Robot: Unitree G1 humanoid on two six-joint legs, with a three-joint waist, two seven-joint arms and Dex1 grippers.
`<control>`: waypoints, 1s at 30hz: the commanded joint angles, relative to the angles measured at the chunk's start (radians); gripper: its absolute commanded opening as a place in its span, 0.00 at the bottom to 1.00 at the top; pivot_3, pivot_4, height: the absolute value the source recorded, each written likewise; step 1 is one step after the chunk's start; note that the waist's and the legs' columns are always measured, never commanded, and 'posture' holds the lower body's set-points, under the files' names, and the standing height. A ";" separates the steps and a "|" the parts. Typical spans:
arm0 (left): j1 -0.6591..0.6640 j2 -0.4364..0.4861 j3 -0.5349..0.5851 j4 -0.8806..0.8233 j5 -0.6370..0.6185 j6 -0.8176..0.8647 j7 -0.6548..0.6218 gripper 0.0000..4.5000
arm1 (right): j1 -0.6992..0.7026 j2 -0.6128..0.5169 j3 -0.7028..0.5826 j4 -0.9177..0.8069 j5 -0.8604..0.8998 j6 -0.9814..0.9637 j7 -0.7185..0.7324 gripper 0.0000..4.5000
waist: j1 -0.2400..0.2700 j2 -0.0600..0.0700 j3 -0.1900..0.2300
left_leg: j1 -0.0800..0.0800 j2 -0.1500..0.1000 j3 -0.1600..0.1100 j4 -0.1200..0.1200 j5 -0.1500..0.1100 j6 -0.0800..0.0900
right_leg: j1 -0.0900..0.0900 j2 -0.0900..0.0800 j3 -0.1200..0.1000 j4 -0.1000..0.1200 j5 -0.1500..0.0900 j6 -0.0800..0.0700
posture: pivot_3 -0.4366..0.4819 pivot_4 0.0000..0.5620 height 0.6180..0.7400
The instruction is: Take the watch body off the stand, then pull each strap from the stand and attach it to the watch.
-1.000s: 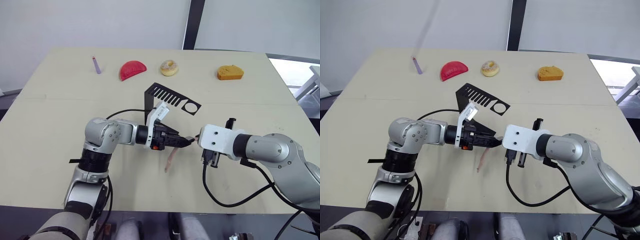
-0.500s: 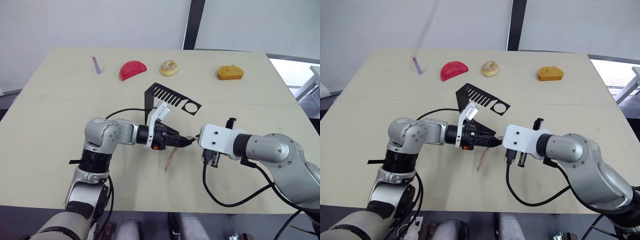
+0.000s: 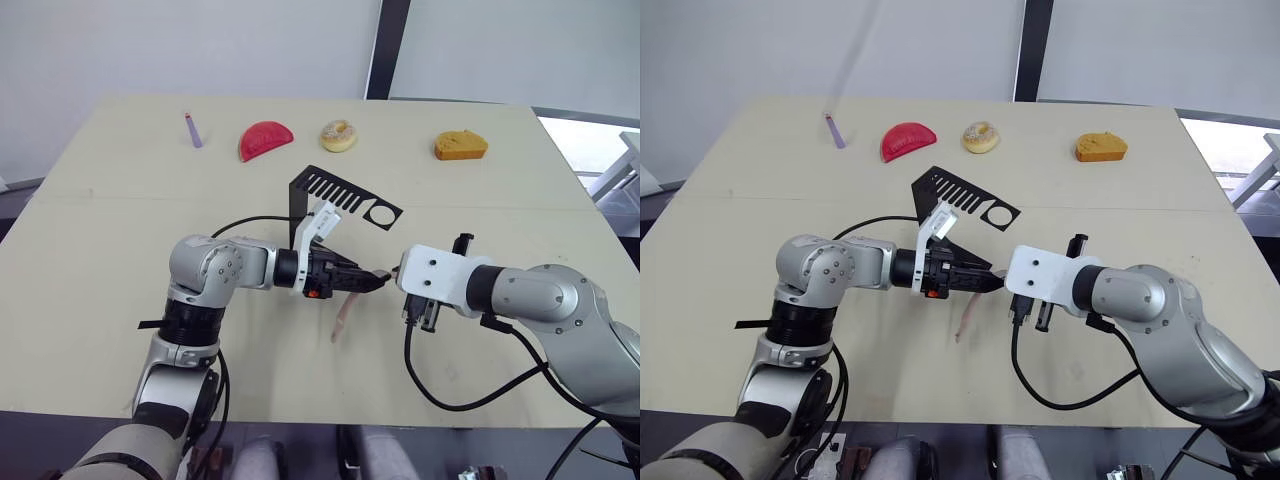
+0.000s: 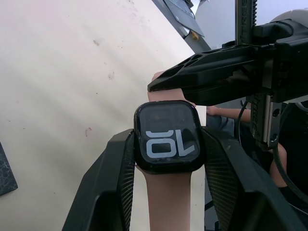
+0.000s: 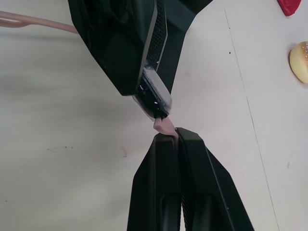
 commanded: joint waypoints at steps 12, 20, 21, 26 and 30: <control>-0.041 -0.055 -0.012 -0.078 -0.078 -0.001 -0.026 0.36 | -0.028 0.017 0.002 -0.025 -0.002 -0.005 -0.012 0.00 | 0.000 0.000 0.000 | 0.000 0.000 0.000 0.000 0.000 0.000 | 0.000 0.000 0.000 0.000 0.000 0.000 | 0.48 0.27 0.98; -0.043 -0.062 -0.011 -0.079 -0.077 0.001 -0.024 0.36 | -0.030 0.015 0.003 -0.020 -0.004 -0.004 -0.009 0.00 | 0.000 0.000 0.000 | 0.000 0.000 0.000 0.000 0.000 0.000 | 0.000 0.000 0.000 0.000 0.000 0.000 | 0.48 0.27 0.98; -0.043 -0.062 -0.011 -0.077 -0.075 0.000 -0.024 0.36 | -0.031 0.016 0.004 -0.020 -0.003 -0.003 -0.009 0.00 | 0.000 0.000 0.000 | 0.000 0.000 0.000 0.000 0.000 0.000 | 0.000 0.000 0.000 0.000 0.000 0.000 | 0.48 0.27 0.98; -0.039 -0.050 -0.012 -0.067 -0.068 -0.004 -0.028 0.36 | -0.030 0.014 0.000 -0.028 0.000 0.001 -0.006 0.00 | 0.000 0.000 0.000 | 0.000 0.000 0.000 0.000 0.000 0.000 | 0.000 0.000 0.000 0.000 0.000 0.000 | 0.48 0.27 0.98; -0.035 -0.020 -0.024 -0.039 -0.046 -0.029 -0.041 0.36 | -0.025 0.004 -0.016 -0.048 0.009 0.011 -0.001 0.00 | 0.000 0.000 0.000 | 0.000 0.000 0.000 0.000 0.000 0.000 | 0.000 0.000 0.000 0.000 0.000 0.000 | 0.48 0.27 0.98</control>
